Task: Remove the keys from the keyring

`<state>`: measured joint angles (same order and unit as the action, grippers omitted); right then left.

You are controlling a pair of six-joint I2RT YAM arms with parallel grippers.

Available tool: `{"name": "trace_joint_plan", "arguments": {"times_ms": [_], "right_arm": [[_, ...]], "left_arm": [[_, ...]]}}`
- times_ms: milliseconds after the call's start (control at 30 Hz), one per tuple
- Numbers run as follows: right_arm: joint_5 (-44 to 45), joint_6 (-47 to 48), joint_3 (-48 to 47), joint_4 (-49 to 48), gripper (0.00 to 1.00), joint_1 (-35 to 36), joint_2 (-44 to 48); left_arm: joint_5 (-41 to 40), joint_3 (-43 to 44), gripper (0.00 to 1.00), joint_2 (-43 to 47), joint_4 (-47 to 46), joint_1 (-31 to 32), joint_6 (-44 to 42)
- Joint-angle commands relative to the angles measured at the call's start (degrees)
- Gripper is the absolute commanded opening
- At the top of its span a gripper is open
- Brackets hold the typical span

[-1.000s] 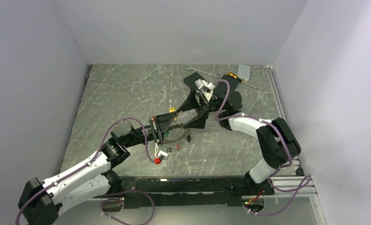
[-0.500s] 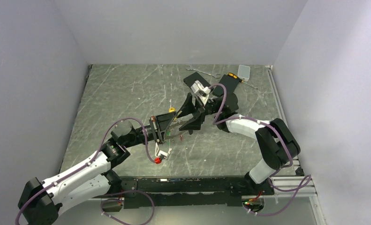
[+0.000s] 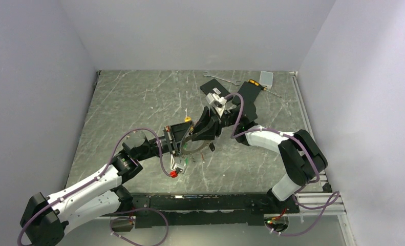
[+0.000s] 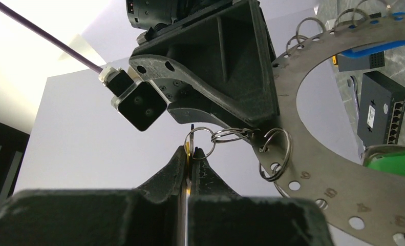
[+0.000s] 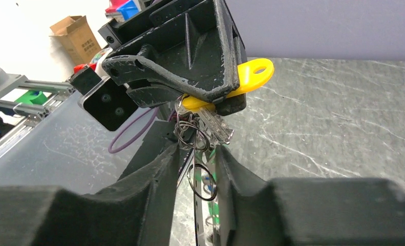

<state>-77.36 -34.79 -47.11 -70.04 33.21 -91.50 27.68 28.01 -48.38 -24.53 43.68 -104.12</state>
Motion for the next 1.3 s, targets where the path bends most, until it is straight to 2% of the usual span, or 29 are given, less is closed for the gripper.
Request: {"name": "trace_joint_plan", "arguments": {"times_ms": [0,67,167,300,467,567,667,833,900,967,1033,1100,1200,1233,1267], "right_arm": [[0.9,2.7,-0.9,0.2,0.30,0.3,1.0],[1.2,2.3,-1.2,0.4,0.20,0.3,1.0],[2.3,0.7,-1.8,0.8,0.00,0.1,0.9],[4.6,-1.6,-2.1,0.1,0.00,-1.2,0.9],[7.2,2.5,-3.6,8.2,0.00,-3.6,2.1],[7.8,3.0,-4.0,9.2,0.00,-5.1,2.8],[8.8,5.9,-5.9,14.4,0.00,-6.9,3.8],[8.6,6.0,-8.9,15.7,0.00,-9.9,4.1],[8.0,5.6,-9.6,14.8,0.00,-10.4,4.3],[7.0,7.1,-10.7,16.1,0.00,-10.8,4.7],[5.9,8.8,-11.5,17.8,0.00,-11.7,5.4],[4.8,9.5,-11.9,18.2,0.00,-12.6,6.2],[3.1,14.4,-13.2,24.0,0.00,-13.6,7.8],[2.8,17.7,-13.9,27.8,0.00,-13.9,8.5],[3.3,22.7,-15.8,35.6,0.00,-14.2,9.0]], "left_arm": [[-1.6,3.2,0.00,0.7,-3.3,-0.3,0.8],[-2.0,3.3,0.00,1.0,-2.9,-0.2,0.9],[-2.5,3.1,0.00,1.5,-1.8,-0.2,0.5],[-2.7,2.8,0.00,2.8,0.7,-0.2,-0.4],[-2.1,2.7,0.03,3.6,2.6,-0.2,-3.3],[-0.8,1.9,0.05,3.7,1.5,-0.2,-6.1],[2.7,0.2,0.14,5.5,2.7,-0.3,-10.1],[11.4,-2.4,0.31,11.3,12.1,-0.2,-17.4],[14.8,-3.2,0.38,12.3,13.6,-0.2,-18.9],[16.4,-4.0,0.41,13.5,14.3,-0.2,-19.2],[14.2,-3.5,0.42,15.1,18.2,-0.2,-17.3],[9.5,-2.0,0.44,16.4,21.4,-0.2,-11.9],[0.5,2.1,0.50,16.8,25.9,-0.1,3.8],[-2.7,5.2,0.52,15.9,29.5,0.0,10.0],[-5.6,8.9,0.54,14.0,34.4,0.1,16.4]]}}
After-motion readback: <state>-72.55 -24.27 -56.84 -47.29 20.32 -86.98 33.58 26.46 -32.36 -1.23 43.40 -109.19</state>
